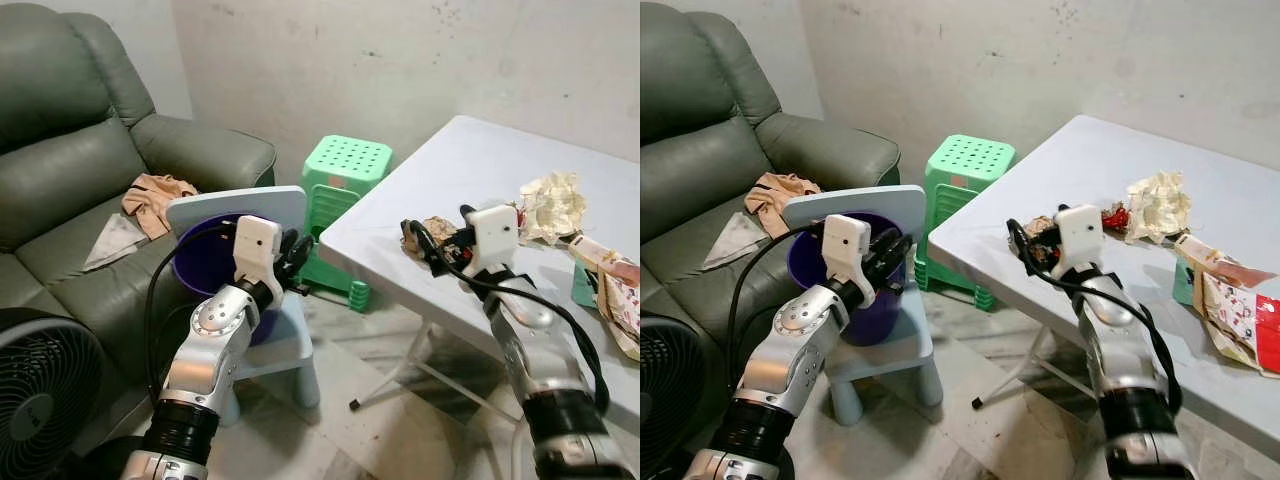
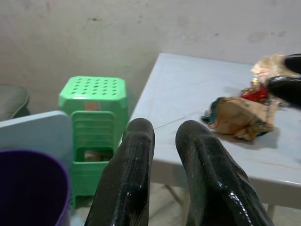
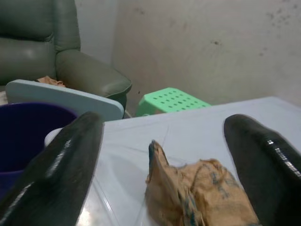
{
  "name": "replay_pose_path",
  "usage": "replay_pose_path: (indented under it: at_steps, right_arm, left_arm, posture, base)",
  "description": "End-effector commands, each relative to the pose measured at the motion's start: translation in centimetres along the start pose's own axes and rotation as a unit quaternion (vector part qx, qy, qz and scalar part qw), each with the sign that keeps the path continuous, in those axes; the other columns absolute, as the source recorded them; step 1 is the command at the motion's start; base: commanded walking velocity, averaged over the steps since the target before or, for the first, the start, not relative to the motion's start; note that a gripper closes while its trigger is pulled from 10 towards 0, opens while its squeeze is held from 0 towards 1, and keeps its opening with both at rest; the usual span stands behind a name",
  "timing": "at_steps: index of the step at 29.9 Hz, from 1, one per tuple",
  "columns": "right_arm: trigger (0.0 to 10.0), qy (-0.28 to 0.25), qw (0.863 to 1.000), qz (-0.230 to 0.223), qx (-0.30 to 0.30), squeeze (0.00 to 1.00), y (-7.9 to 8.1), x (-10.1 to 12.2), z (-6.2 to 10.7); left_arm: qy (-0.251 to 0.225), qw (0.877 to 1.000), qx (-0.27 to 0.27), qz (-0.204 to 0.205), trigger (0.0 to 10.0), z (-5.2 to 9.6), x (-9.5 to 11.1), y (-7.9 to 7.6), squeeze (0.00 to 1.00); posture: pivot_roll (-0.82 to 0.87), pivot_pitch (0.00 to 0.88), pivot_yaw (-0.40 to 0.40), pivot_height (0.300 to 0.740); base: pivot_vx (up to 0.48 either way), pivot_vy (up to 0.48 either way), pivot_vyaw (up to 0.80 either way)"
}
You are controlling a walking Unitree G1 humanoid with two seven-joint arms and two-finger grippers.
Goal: Picking trash to rubbish bin
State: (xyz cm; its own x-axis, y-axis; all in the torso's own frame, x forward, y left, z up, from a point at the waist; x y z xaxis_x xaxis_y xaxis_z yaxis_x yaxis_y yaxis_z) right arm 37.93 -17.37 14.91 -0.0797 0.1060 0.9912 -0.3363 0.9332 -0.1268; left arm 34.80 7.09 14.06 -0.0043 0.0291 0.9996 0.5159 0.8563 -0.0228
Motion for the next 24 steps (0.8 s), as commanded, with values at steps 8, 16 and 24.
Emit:
replay_pose_path:
  at_steps: [8, 16, 24]
  right_arm:
    - [10.0, 0.033, 0.999, 0.018, 0.036, 0.0, -0.1, -0.7, -1.4]
    - [10.0, 0.05, 0.999, 0.0, 0.007, 0.0, -1.6, -1.1, -1.9]
    - [10.0, 0.05, 0.999, -0.013, -0.004, 0.0, -2.3, -1.1, -1.9]
  left_arm:
    - [-0.011, 1.0, -0.025, -0.012, 10.0, 0.6, 0.5, -1.7, 0.0]
    - [-0.033, 0.999, -0.007, -0.015, 10.0, 1.8, 0.9, -2.3, 0.0]
    - [-0.035, 0.998, -0.022, -0.039, 10.0, 2.5, 1.0, -3.3, 0.0]
  posture:
    - [0.14, 0.0, -0.041, 0.715]
    - [0.17, 0.044, -0.05, 0.715]
    - [0.17, 0.096, -0.04, 0.715]
  base:
    - [0.0, 0.0, 0.0]
    - [0.0, 0.0, 0.0]
    - [0.0, 0.0, 0.0]
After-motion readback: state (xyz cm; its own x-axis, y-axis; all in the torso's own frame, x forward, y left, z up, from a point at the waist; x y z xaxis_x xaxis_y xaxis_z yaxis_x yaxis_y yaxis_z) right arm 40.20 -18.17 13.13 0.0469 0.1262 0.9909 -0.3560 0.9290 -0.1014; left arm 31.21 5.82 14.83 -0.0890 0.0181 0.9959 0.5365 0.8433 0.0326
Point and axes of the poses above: a point about 5 cm out from each wrist's last joint towards the gripper, its own z axis pointing back from the gripper into the wrist, its own x axis along the axis of the wrist's last joint, y = z × x, the point moved 3 cm from there along -z, pointing out of the wrist towards the gripper, and after that the axes turned 3 degrees about -z, right-handed, at the moved point
